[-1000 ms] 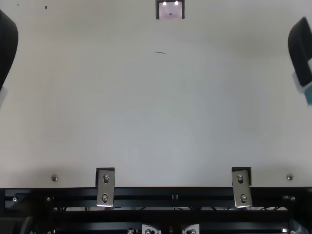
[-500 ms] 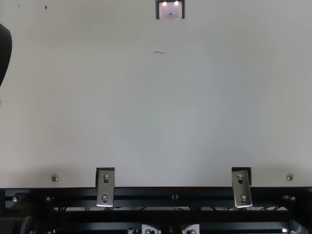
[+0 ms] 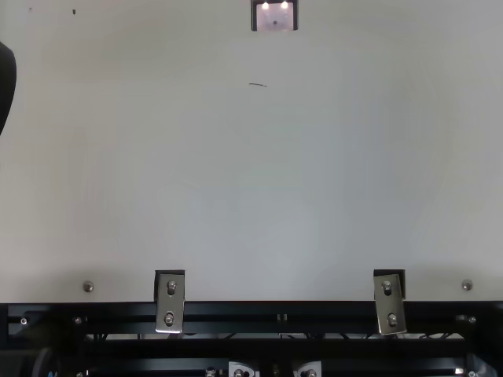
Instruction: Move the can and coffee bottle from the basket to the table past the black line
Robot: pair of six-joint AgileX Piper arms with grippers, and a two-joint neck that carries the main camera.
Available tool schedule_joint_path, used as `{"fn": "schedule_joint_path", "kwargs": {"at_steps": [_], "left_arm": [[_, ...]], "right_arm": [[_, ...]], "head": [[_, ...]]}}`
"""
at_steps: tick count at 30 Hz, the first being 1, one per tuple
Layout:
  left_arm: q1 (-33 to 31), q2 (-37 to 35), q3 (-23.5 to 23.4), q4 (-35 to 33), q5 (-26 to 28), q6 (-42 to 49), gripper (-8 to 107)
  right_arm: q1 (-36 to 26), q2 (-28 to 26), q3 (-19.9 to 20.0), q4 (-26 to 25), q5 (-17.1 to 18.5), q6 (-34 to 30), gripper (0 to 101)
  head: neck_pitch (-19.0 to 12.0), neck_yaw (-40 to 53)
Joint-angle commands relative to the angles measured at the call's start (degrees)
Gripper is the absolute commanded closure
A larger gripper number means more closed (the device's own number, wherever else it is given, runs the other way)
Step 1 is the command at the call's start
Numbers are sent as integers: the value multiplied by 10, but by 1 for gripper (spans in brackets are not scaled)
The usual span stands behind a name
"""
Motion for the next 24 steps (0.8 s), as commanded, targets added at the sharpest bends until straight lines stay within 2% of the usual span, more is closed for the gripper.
{"fn": "schedule_joint_path", "kwargs": {"at_steps": [1, 7, 13, 18, 19, 21, 24], "left_arm": [[0, 0, 0, 0, 0, 0, 9], [0, 0, 0, 0, 0, 0, 9], [0, 0, 0, 0, 0, 0, 9], [0, 0, 0, 0, 0, 0, 9], [0, 0, 0, 0, 0, 0, 9], [0, 0, 0, 0, 0, 0, 9], [0, 0, 0, 0, 0, 0, 9]], "right_arm": [[-22, -60, 12, -55, 48, 53, 0], [-62, -178, 43, -140, 149, 150, 0], [-74, -283, 89, -204, 221, 225, 0], [-73, -360, 137, -250, 254, 265, 0], [-74, -319, 121, -234, 248, 251, 0], [-74, -344, 136, -249, 262, 264, 0], [-74, -361, 138, -251, 258, 267, 0]], "head": [[-12, 3], [-12, 3], [-12, 3], [-12, 3], [-12, 3], [-12, 3], [-12, 3]]}}
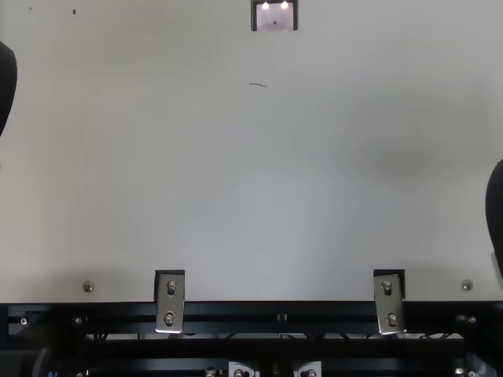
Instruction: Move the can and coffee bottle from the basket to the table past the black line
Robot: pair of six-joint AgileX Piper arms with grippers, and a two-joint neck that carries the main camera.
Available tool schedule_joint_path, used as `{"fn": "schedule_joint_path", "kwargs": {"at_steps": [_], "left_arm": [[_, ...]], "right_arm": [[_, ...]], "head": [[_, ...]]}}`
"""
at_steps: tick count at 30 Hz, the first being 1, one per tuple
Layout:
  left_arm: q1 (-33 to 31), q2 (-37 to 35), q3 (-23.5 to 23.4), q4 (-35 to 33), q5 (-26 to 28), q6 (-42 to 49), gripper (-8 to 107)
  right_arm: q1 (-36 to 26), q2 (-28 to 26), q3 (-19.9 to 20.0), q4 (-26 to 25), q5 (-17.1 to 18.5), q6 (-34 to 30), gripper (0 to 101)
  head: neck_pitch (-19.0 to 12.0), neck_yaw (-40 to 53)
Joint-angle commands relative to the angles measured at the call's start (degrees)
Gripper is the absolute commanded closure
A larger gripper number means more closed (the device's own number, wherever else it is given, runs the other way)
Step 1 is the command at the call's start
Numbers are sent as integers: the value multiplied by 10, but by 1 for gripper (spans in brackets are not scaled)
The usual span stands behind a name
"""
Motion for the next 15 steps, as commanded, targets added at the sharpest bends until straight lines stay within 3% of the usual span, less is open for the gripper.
{"fn": "schedule_joint_path", "kwargs": {"at_steps": [1, 15], "left_arm": [[0, 0, 0, 0, 0, 0, 9], [0, 0, 0, 0, 0, 0, 9]], "right_arm": [[0, 0, 0, 0, 0, 0, 0], [0, 0, 0, -1, 4, 0, 0]], "head": [[-18, 3], [-18, 3]]}}
